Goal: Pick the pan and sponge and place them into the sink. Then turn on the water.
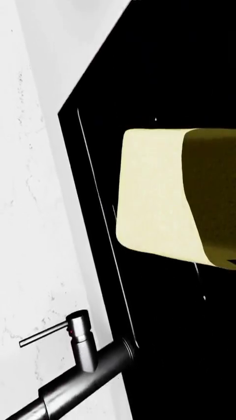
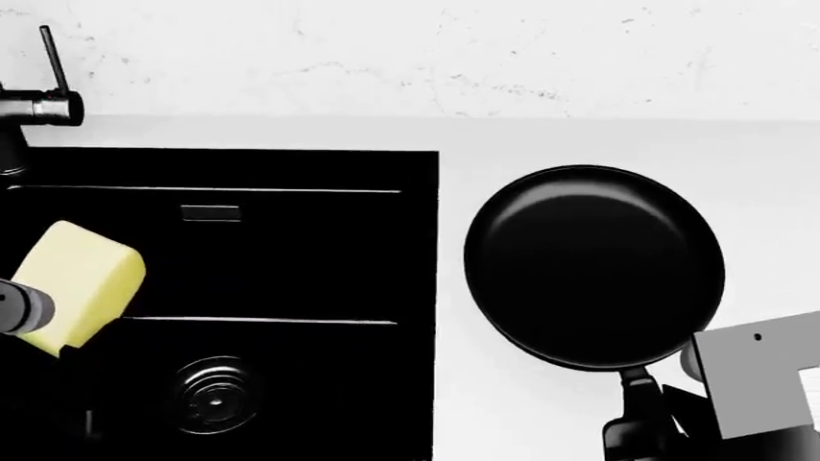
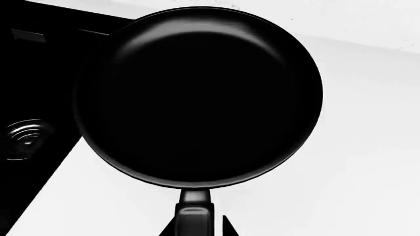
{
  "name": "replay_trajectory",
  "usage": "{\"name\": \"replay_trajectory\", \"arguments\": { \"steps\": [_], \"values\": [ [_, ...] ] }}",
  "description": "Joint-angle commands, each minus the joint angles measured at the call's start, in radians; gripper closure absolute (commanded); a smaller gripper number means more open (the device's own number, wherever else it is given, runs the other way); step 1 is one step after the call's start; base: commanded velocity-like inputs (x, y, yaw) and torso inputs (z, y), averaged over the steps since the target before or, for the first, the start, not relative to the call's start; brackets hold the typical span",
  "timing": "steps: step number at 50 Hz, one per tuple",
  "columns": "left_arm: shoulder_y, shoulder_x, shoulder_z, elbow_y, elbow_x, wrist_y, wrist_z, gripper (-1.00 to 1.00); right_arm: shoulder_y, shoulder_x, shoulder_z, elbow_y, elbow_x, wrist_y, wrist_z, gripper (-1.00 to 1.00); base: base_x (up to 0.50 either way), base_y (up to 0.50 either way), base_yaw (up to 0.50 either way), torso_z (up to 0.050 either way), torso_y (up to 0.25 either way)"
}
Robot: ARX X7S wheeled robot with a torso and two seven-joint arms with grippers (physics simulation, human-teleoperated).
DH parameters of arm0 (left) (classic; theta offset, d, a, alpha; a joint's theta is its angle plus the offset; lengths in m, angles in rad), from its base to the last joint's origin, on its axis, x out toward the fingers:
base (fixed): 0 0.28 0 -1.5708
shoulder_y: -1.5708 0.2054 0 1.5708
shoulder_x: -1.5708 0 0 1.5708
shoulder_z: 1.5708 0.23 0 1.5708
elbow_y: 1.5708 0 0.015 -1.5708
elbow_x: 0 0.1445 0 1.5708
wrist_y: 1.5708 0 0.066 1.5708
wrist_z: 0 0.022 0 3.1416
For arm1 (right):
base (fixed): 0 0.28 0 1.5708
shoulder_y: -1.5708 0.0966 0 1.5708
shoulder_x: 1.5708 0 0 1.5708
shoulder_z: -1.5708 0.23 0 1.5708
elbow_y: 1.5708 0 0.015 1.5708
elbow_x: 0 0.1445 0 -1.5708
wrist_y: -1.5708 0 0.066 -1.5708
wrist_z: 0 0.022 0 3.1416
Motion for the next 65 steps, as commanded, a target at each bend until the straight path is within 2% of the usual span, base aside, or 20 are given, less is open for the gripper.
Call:
{"name": "replay_trajectory", "arguments": {
  "steps": [1, 65],
  "values": [
    [0.007, -0.003, -0.004, -0.005, -0.005, 0.01, -0.008, 1.0, 0.016, 0.0, 0.026, -0.01, -0.045, -0.011, -0.009, 1.0, 0.08, 0.5, 0.0, 0.0, 0.0],
    [0.009, -0.018, 0.001, -0.012, -0.025, 0.025, -0.015, 1.0, -0.028, -0.001, 0.031, -0.008, -0.051, -0.053, -0.023, 1.0, 0.02, 0.5, 0.0, 0.001, 0.002]
  ]
}}
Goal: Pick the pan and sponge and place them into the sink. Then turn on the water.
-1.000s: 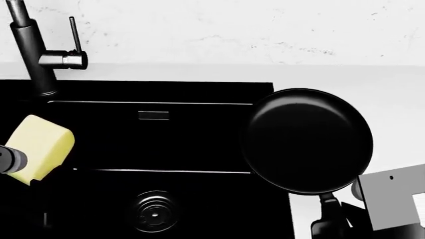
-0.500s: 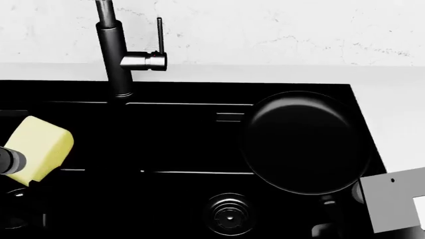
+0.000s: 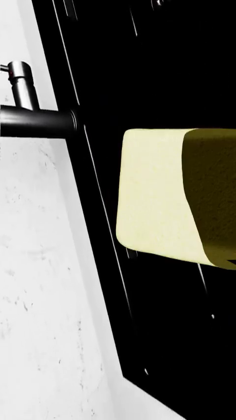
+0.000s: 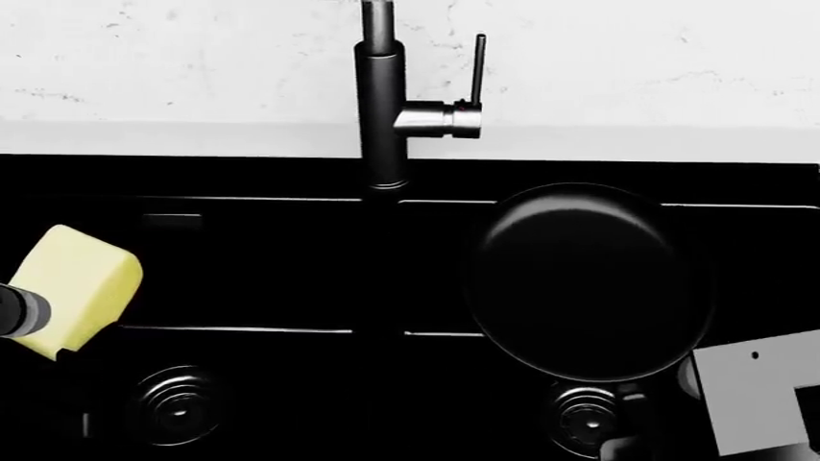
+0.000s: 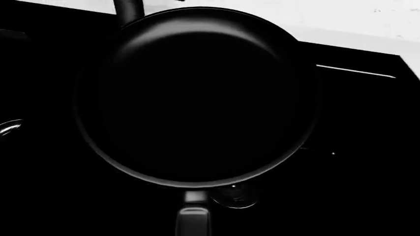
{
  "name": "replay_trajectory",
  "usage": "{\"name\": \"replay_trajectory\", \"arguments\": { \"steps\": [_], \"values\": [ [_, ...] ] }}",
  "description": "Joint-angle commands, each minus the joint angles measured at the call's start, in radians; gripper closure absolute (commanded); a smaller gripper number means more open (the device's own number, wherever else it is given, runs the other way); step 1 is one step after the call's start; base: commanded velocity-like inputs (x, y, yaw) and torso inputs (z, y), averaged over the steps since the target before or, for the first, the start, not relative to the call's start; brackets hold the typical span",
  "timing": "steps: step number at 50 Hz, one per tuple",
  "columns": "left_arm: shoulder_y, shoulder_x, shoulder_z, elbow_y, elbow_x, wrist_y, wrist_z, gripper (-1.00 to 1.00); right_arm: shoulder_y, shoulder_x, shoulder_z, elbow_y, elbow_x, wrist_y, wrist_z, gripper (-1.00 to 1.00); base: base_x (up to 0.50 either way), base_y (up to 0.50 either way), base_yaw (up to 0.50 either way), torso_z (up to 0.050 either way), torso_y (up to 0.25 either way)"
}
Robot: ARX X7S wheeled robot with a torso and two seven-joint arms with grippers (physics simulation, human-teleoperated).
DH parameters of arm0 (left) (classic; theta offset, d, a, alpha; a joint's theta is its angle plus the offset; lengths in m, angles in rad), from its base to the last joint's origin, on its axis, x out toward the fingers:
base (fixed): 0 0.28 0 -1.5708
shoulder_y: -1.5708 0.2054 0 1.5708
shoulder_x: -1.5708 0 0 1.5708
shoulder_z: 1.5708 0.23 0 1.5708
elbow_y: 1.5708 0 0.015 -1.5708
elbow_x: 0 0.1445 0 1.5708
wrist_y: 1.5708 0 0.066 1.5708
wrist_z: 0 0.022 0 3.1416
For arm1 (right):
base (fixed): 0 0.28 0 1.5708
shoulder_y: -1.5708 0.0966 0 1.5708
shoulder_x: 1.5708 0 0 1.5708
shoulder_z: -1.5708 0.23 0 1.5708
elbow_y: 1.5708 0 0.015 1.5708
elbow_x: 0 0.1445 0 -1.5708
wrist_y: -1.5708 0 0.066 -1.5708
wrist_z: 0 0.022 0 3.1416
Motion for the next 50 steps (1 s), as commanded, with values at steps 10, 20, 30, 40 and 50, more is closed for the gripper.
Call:
{"name": "replay_trajectory", "arguments": {
  "steps": [10, 20, 30, 40, 50],
  "values": [
    [-0.002, -0.002, -0.001, -0.002, -0.01, 0.007, -0.012, 1.0, 0.025, 0.005, 0.03, -0.012, -0.036, -0.005, 0.0, 1.0, 0.0, 0.5, 0.0, 0.001, 0.002],
    [0.004, -0.004, 0.003, -0.006, -0.01, 0.016, -0.009, 1.0, 0.017, 0.007, 0.031, -0.012, -0.039, -0.011, -0.001, 1.0, 0.0, 0.5, 0.0, 0.0, 0.002],
    [0.003, 0.008, 0.018, -0.016, -0.003, 0.027, -0.012, 1.0, 0.018, 0.006, 0.029, -0.014, -0.039, -0.014, -0.004, 1.0, 0.07, 0.45, 0.0, 0.001, 0.001],
    [0.006, 0.021, 0.029, -0.017, -0.001, 0.032, -0.022, 1.0, 0.023, -0.003, 0.021, -0.006, -0.045, -0.016, -0.01, 1.0, 0.12, 0.25, 0.0, 0.0, 0.002],
    [0.004, 0.016, 0.03, -0.015, -0.007, 0.03, -0.02, 1.0, 0.009, 0.0, 0.031, -0.011, -0.044, -0.029, -0.007, 1.0, 0.0, 0.0, 0.0, 0.001, 0.002]
  ]
}}
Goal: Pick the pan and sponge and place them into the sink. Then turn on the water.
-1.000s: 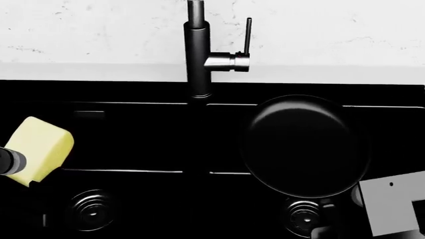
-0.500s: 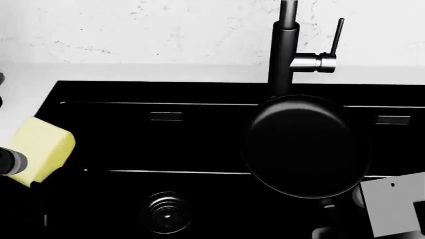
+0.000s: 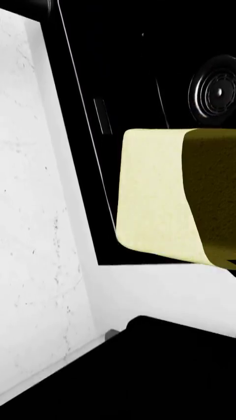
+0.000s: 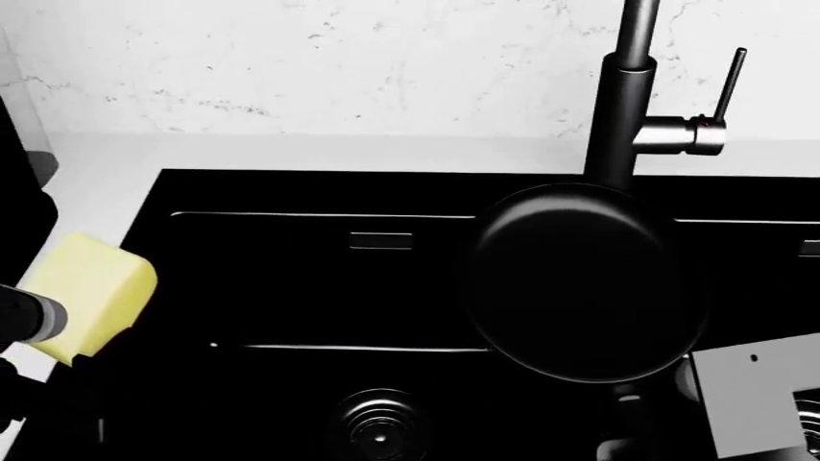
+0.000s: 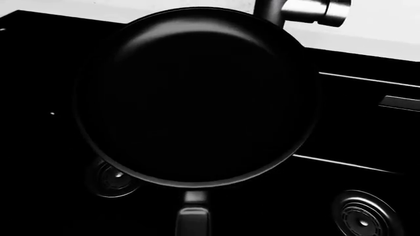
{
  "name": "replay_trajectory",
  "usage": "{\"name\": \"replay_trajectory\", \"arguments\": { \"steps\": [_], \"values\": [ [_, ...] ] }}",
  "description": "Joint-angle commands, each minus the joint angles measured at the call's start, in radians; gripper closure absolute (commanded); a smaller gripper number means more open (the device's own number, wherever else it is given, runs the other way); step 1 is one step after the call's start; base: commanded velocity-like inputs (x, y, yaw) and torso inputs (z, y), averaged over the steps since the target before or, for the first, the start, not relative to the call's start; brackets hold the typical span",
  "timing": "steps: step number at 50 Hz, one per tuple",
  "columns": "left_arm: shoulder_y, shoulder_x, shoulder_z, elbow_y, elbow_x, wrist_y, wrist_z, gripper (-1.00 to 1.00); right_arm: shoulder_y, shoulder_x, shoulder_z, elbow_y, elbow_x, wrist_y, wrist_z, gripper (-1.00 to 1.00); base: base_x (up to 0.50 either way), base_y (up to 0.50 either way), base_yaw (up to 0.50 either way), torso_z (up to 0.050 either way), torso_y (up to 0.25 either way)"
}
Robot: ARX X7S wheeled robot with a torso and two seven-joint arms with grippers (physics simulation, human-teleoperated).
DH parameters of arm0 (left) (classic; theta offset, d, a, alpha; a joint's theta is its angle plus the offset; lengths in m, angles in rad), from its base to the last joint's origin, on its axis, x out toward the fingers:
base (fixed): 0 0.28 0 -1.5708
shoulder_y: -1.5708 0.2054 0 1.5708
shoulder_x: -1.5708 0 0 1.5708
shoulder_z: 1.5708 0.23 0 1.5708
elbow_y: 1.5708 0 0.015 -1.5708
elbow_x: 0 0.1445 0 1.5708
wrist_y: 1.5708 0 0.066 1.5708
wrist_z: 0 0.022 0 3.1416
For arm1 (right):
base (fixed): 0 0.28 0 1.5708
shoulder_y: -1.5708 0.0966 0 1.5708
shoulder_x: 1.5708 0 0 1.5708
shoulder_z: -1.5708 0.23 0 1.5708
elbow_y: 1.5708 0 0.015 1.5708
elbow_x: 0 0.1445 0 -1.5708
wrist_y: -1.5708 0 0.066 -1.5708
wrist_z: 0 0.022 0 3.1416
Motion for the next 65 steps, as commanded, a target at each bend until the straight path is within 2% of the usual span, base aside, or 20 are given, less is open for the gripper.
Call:
{"name": "replay_trajectory", "arguments": {
  "steps": [1, 36, 44, 53, 65],
  "values": [
    [0.001, -0.003, -0.004, 0.002, -0.013, 0.003, -0.008, 1.0, 0.022, 0.002, 0.031, -0.008, -0.047, -0.008, -0.003, 1.0, 0.0, 0.0, 0.0, 0.0, 0.0],
    [0.003, 0.0, 0.01, -0.007, -0.013, 0.017, -0.017, 1.0, 0.048, -0.014, -0.003, -0.014, -0.064, -0.004, -0.031, 1.0, 0.14, 0.0, 0.0, 0.001, 0.002],
    [0.011, -0.008, 0.005, -0.007, -0.017, 0.022, -0.013, 1.0, 0.151, -0.054, -0.087, -0.022, -0.092, 0.051, -0.093, 1.0, 0.0, 0.0, 0.0, 0.0, 0.001],
    [0.01, -0.005, 0.008, -0.009, -0.016, 0.024, -0.021, 1.0, 0.252, -0.161, -0.239, -0.006, -0.174, 0.084, -0.238, 1.0, 0.0, 0.0, 0.0, 0.001, 0.002],
    [0.011, -0.015, 0.003, -0.013, -0.022, 0.029, -0.016, 1.0, 0.265, -0.187, -0.354, -0.017, -0.261, 0.075, -0.366, 1.0, 0.0, 0.0, 0.0, 0.001, 0.002]
  ]
}}
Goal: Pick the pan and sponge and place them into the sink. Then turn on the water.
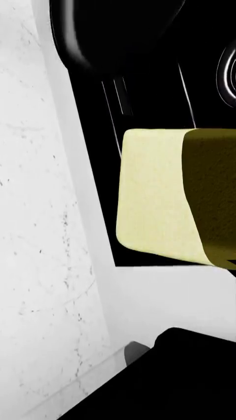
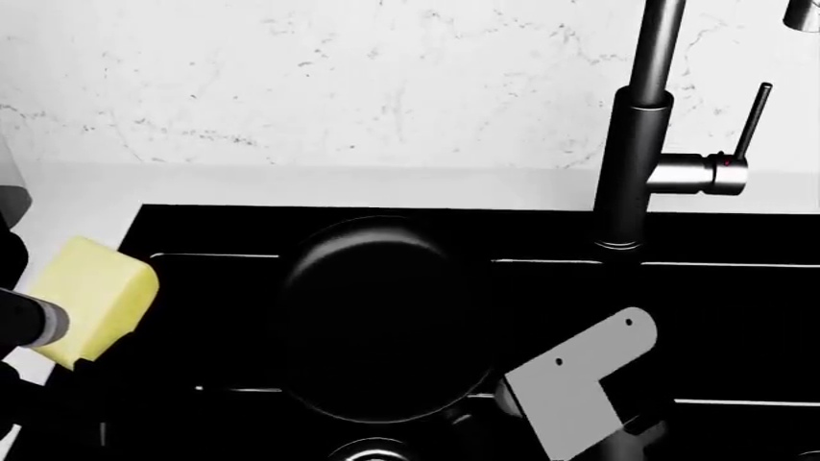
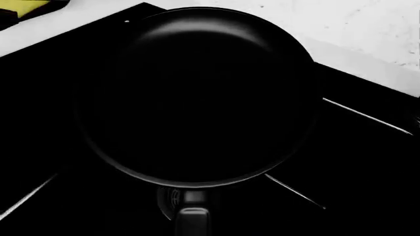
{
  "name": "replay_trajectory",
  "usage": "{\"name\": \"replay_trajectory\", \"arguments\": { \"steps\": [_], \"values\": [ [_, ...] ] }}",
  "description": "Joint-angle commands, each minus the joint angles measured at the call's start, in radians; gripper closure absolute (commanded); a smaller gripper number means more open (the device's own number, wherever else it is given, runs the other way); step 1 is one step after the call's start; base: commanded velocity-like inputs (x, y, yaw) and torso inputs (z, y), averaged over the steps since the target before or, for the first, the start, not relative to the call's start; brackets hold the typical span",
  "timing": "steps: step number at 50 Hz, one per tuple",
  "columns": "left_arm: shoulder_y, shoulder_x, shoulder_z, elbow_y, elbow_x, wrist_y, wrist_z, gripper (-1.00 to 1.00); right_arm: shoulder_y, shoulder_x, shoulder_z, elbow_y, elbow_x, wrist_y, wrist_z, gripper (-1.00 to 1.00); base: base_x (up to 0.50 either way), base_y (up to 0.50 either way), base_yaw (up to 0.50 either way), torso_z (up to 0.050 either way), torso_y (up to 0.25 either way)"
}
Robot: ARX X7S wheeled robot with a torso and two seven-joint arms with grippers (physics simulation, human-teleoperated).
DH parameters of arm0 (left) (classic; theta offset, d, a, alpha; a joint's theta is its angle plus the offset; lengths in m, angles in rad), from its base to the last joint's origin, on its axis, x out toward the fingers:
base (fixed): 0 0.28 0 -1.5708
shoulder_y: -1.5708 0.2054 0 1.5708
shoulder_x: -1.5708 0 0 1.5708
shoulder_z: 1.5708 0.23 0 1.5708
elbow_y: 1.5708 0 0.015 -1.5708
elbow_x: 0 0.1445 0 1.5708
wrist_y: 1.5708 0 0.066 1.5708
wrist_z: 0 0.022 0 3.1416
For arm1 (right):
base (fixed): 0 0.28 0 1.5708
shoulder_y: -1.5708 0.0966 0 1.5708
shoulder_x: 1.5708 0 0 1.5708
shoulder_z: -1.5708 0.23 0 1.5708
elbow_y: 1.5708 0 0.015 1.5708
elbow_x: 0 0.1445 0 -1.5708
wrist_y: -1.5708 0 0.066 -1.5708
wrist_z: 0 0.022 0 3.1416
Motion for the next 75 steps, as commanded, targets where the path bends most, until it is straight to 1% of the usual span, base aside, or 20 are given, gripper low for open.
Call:
{"name": "replay_trajectory", "arguments": {
  "steps": [1, 5, 26, 47, 59, 74, 75],
  "values": [
    [-0.002, -0.002, -0.002, -0.005, -0.006, 0.006, -0.01, 1.0, 0.057, -0.045, -0.084, -0.008, -0.106, -0.002, -0.123, 1.0, 0.0, 0.0, 0.0, 0.0, 0.0],
    [-0.003, -0.003, -0.003, -0.006, -0.008, 0.006, -0.012, 1.0, 0.059, -0.06, -0.133, 0.007, -0.148, -0.002, -0.157, 1.0, 0.0, 0.0, 0.0, 0.0, 0.003],
    [0.002, -0.013, -0.005, -0.005, -0.016, 0.013, -0.008, 1.0, 0.052, -0.171, -0.272, 0.131, -0.272, -0.035, -0.222, 1.0, 0.0, 0.0, 0.0, 0.0, 0.001],
    [0.017, -0.017, 0.005, -0.018, -0.01, 0.035, 0.0, 1.0, 0.014, -0.269, -0.357, 0.382, -0.365, -0.15, -0.342, 1.0, 0.0, 0.0, 0.0, 0.0, 0.001],
    [0.018, -0.015, 0.012, -0.016, -0.011, 0.037, -0.003, 1.0, -0.011, -0.297, -0.396, 0.444, -0.394, -0.18, -0.372, 1.0, 0.0, 0.0, 0.0, 0.001, 0.001],
    [0.023, -0.021, 0.013, -0.018, -0.014, 0.044, -0.001, 1.0, -0.013, -0.306, -0.401, 0.471, -0.4, -0.186, -0.372, 1.0, 0.0, 0.0, 0.0, 0.001, 0.001],
    [0.025, -0.022, 0.011, -0.017, -0.015, 0.045, -0.001, 1.0, -0.013, -0.306, -0.399, 0.471, -0.398, -0.184, -0.371, -1.0, 0.0, 0.0, 0.0, 0.0, 0.0]
  ]
}}
